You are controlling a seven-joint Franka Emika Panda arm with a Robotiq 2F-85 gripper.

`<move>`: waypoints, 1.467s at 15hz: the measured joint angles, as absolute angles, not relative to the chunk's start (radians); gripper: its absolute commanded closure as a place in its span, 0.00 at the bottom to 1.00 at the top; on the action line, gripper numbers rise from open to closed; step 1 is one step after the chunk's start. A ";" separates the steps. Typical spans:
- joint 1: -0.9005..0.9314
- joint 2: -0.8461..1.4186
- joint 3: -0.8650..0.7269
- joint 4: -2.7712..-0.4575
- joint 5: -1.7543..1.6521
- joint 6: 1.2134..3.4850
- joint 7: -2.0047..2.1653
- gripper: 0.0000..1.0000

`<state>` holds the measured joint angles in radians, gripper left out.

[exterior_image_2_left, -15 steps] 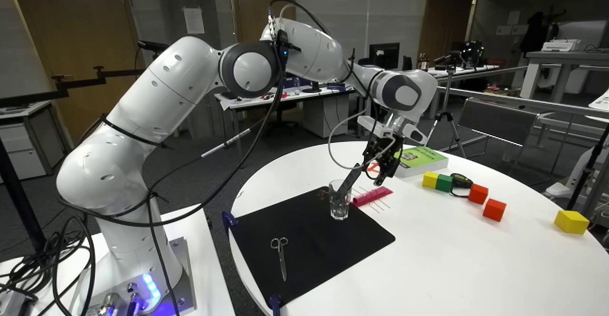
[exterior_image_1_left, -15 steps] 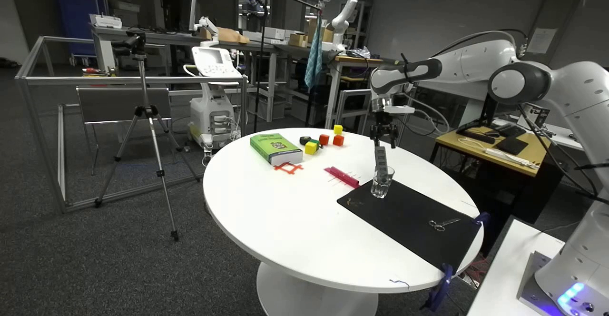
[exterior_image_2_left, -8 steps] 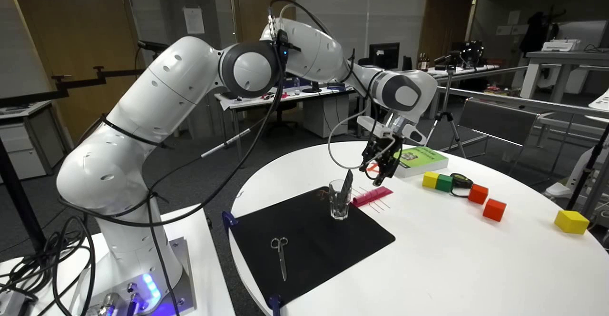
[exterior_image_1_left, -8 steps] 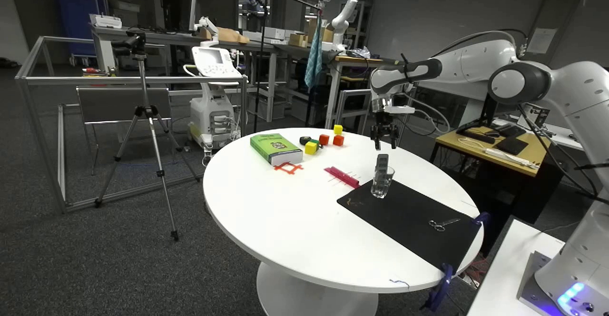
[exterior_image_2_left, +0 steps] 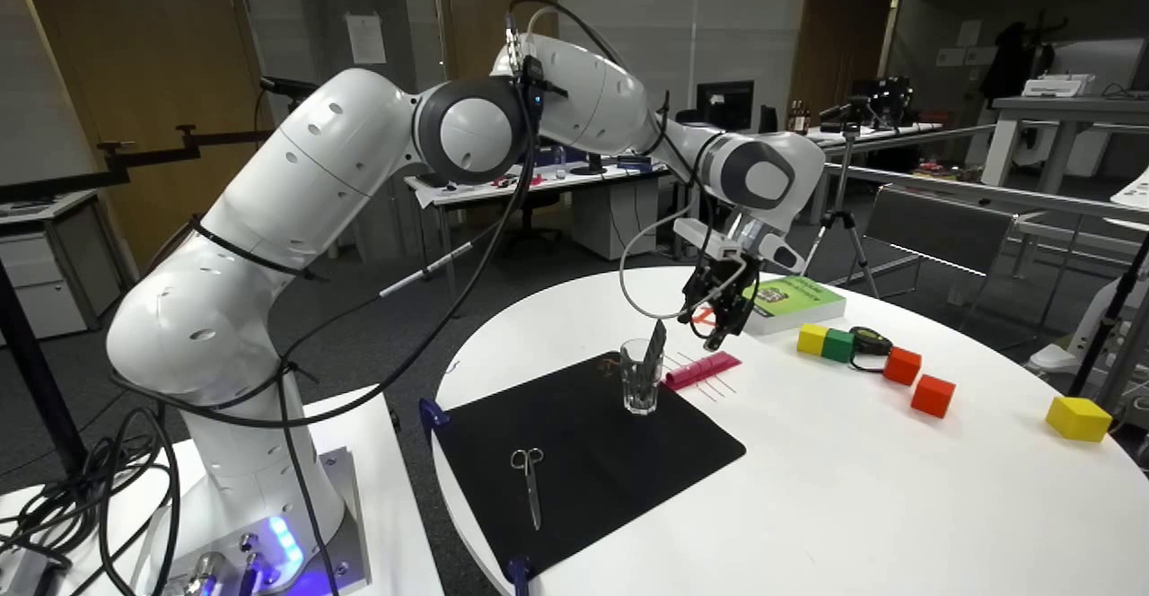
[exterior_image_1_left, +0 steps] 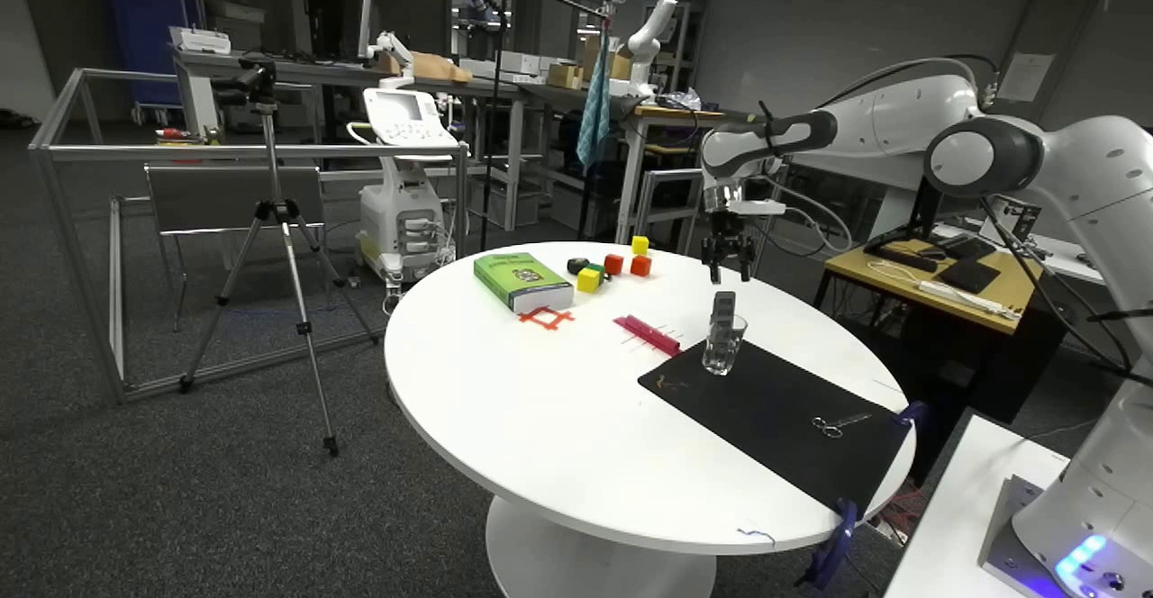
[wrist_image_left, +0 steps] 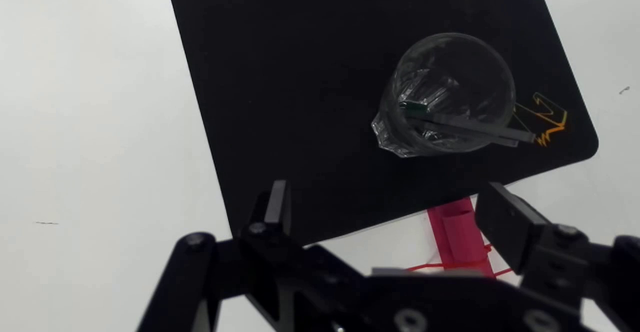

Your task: Lift the black object from the table and put it in the glass cup

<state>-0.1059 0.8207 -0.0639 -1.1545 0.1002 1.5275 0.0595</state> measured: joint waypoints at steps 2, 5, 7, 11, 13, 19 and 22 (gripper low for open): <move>-0.107 0.814 -0.064 -1.155 0.100 1.530 0.052 0.00; -0.116 0.778 -0.064 -1.161 0.104 1.538 0.030 0.00; -0.126 0.741 -0.064 -1.175 0.107 1.548 0.010 0.00; -0.154 0.650 -0.062 -1.250 0.141 1.628 -0.045 0.00; -0.174 0.604 -0.058 -1.302 0.199 1.661 -0.074 0.00; -0.237 0.488 -0.049 -1.446 0.372 1.665 -0.194 0.00; -0.248 0.437 -0.052 -1.528 0.379 1.665 -0.250 0.00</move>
<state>-0.2482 0.4370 -0.0517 -1.5279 0.3793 1.6652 -0.2497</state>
